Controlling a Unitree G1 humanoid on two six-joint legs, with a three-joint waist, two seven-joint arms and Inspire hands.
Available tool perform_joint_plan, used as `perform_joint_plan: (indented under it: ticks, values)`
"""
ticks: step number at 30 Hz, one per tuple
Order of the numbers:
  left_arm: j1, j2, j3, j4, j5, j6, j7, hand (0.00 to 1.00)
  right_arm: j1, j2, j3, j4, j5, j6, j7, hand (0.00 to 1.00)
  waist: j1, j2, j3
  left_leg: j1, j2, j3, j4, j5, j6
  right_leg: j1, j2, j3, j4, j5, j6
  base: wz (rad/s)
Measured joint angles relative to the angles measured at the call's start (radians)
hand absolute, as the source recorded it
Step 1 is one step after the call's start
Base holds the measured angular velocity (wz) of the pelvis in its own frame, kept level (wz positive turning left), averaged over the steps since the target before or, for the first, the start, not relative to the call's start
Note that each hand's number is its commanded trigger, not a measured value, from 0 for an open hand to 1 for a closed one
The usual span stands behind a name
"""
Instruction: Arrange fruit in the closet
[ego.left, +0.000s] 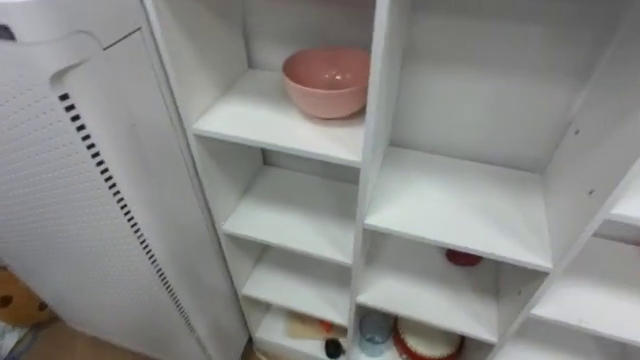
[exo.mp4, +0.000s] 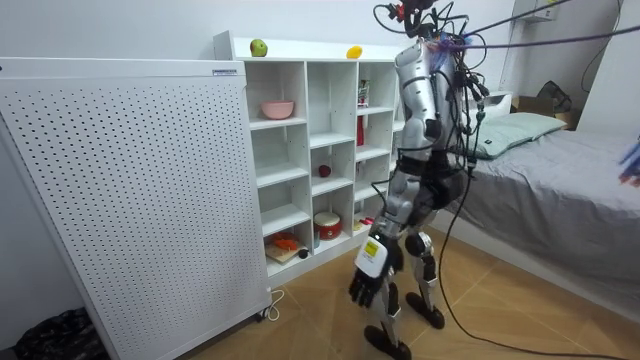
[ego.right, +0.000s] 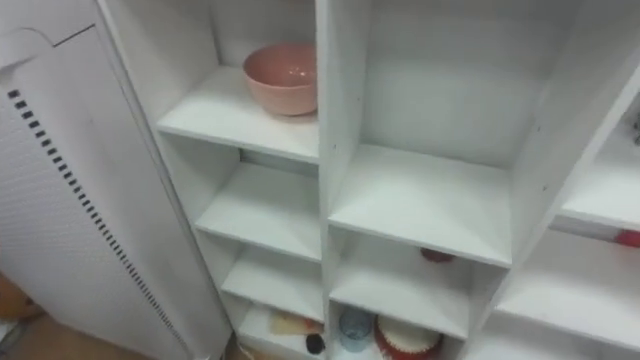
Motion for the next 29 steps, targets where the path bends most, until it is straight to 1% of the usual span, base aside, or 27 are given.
perform_joint_plan:
  ticks: [1,2,3,4,5,6,7,8,9,10,11,13,14,15,17,18,20,22,23,25,29]
  values:
    - [0.015,-0.016,0.006,0.000,0.001,-0.009,0.004,0.00,0.042,0.019,-0.023,0.030,0.029,-0.006,-0.002,0.00,-0.018,0.003,-0.0023,0.049,-0.004,0.002,-0.042,0.008,0.001,0.048,0.004,-0.001,-0.040,0.010,0.007,-0.03]
    - [0.023,-0.025,0.012,-0.001,0.004,-0.010,0.004,0.00,0.066,0.026,-0.030,0.043,0.044,-0.006,-0.004,0.00,-0.026,0.004,-0.0034,0.074,-0.005,0.004,-0.064,0.012,0.001,0.071,0.007,0.000,-0.061,0.014,0.011,0.00]
    - [0.046,-0.041,0.032,-0.013,0.013,-0.011,0.004,0.00,0.110,0.045,-0.064,0.067,0.061,-0.009,-0.006,0.00,-0.042,0.004,-0.0062,0.124,-0.008,0.005,-0.107,0.019,0.002,0.123,0.011,-0.003,-0.104,0.022,0.017,0.00]
    - [0.078,-0.059,0.065,-0.027,0.028,-0.013,0.007,0.00,0.166,0.063,-0.100,0.086,0.070,-0.012,-0.013,0.00,-0.055,0.001,-0.0097,0.180,-0.011,0.011,-0.151,0.027,0.000,0.171,0.013,-0.003,-0.143,0.029,0.022,0.00]
    - [0.091,-0.067,0.079,-0.027,0.035,-0.016,0.013,0.00,0.183,0.072,-0.114,0.108,0.080,-0.019,-0.016,0.00,-0.064,-0.001,-0.0122,0.206,-0.013,0.012,-0.173,0.030,0.000,0.195,0.014,-0.004,-0.160,0.031,0.023,-0.04]
    - [0.111,-0.081,0.100,-0.026,0.046,-0.016,0.027,0.00,0.204,0.089,-0.143,0.136,0.102,-0.020,-0.024,0.00,-0.076,-0.003,-0.0152,0.251,-0.017,0.012,-0.200,0.032,0.000,0.239,0.014,-0.005,-0.186,0.032,0.027,0.00]
    - [0.128,-0.096,0.119,-0.025,0.059,-0.015,0.041,0.00,0.219,0.108,-0.168,0.170,0.114,-0.014,-0.031,0.00,-0.092,-0.005,-0.0174,0.293,-0.019,0.014,-0.221,0.032,0.000,0.278,0.015,-0.009,-0.208,0.033,0.031,0.00]
    - [0.134,-0.104,0.130,-0.024,0.071,-0.014,0.043,0.00,0.223,0.119,-0.180,0.186,0.122,-0.010,-0.037,0.00,-0.100,-0.005,-0.0173,0.311,-0.019,0.014,-0.232,0.033,0.000,0.298,0.016,-0.012,-0.220,0.034,0.032,0.05]
    - [0.143,-0.113,0.141,-0.024,0.077,-0.012,0.046,0.00,0.234,0.141,-0.199,0.206,0.140,0.000,-0.043,0.00,-0.121,-0.006,-0.0170,0.346,-0.019,0.012,-0.248,0.033,-0.001,0.342,0.019,-0.022,-0.240,0.036,0.036,0.13]
    - [0.141,-0.125,0.161,-0.021,0.078,-0.009,0.048,0.00,0.235,0.165,-0.215,0.221,0.146,0.004,-0.044,0.00,-0.137,-0.010,-0.0150,0.374,-0.020,0.013,-0.255,0.033,-0.001,0.373,0.020,-0.025,-0.254,0.036,0.037,0.12]
    - [0.141,-0.131,0.174,-0.020,0.082,-0.009,0.049,0.00,0.242,0.175,-0.221,0.227,0.147,0.007,-0.044,0.00,-0.145,-0.009,-0.0131,0.389,-0.020,0.014,-0.261,0.033,-0.001,0.384,0.022,-0.023,-0.263,0.037,0.038,0.00]
    - [0.135,-0.151,0.205,-0.021,0.131,-0.009,0.051,0.00,0.238,0.211,-0.257,0.228,0.148,0.015,-0.045,0.00,-0.148,-0.011,-0.0146,0.440,-0.016,0.027,-0.285,0.033,-0.001,0.430,0.033,-0.008,-0.299,0.043,0.041,-0.21]
    - [0.132,-0.157,0.214,-0.020,0.142,-0.008,0.052,0.00,0.236,0.215,-0.260,0.228,0.148,0.016,-0.045,0.00,-0.148,-0.012,-0.0141,0.448,-0.016,0.028,-0.290,0.033,-0.001,0.437,0.034,-0.005,-0.305,0.044,0.042,-0.21]
    - [0.123,-0.162,0.221,-0.020,0.161,-0.008,0.057,0.00,0.232,0.219,-0.262,0.229,0.147,0.018,-0.045,0.00,-0.149,-0.007,-0.0149,0.464,-0.016,0.031,-0.299,0.033,-0.001,0.451,0.036,0.001,-0.311,0.046,0.043,-0.13]
    - [0.114,-0.176,0.255,-0.020,0.195,-0.011,0.069,0.00,0.229,0.221,-0.284,0.231,0.141,0.022,-0.047,0.00,-0.149,-0.001,-0.0170,0.486,-0.016,0.040,-0.312,0.033,-0.001,0.468,0.037,0.006,-0.326,0.051,0.046,-0.09]
    - [0.111,-0.181,0.272,-0.021,0.212,-0.011,0.073,0.00,0.227,0.222,-0.299,0.233,0.138,0.022,-0.049,0.00,-0.151,0.004,-0.0160,0.497,-0.016,0.041,-0.318,0.033,-0.001,0.480,0.039,0.008,-0.337,0.056,0.048,-0.07]
    - [0.100,-0.190,0.317,-0.020,0.243,-0.008,0.074,0.00,0.224,0.227,-0.326,0.241,0.130,0.025,-0.048,0.00,-0.151,0.006,-0.0157,0.502,-0.014,0.042,-0.321,0.033,-0.001,0.489,0.044,0.010,-0.357,0.067,0.049,-0.05]
    - [0.087,-0.197,0.347,-0.007,0.245,-0.006,0.073,0.00,0.214,0.231,-0.338,0.259,0.116,0.044,-0.051,0.00,-0.148,0.007,-0.0152,0.506,-0.010,0.042,-0.323,0.033,-0.001,0.504,0.053,0.013,-0.391,0.088,0.050,-0.07]
    - [0.083,-0.201,0.354,0.002,0.245,-0.002,0.072,0.00,0.212,0.233,-0.341,0.262,0.108,0.046,-0.051,0.00,-0.147,0.008,-0.0148,0.510,-0.009,0.042,-0.325,0.033,-0.001,0.510,0.056,0.017,-0.401,0.094,0.050,-0.14]
    - [0.077,-0.214,0.367,0.026,0.244,0.018,0.063,0.00,0.207,0.239,-0.341,0.268,0.095,0.063,-0.055,0.00,-0.144,0.009,-0.0142,0.527,-0.006,0.054,-0.339,0.033,-0.001,0.520,0.061,0.033,-0.416,0.106,0.053,-0.20]
    - [0.065,-0.216,0.368,0.054,0.244,0.030,0.043,0.00,0.206,0.243,-0.341,0.283,0.086,0.069,-0.057,0.00,-0.144,0.009,-0.0139,0.541,-0.005,0.059,-0.350,0.033,0.000,0.520,0.064,0.047,-0.417,0.111,0.052,-0.12]
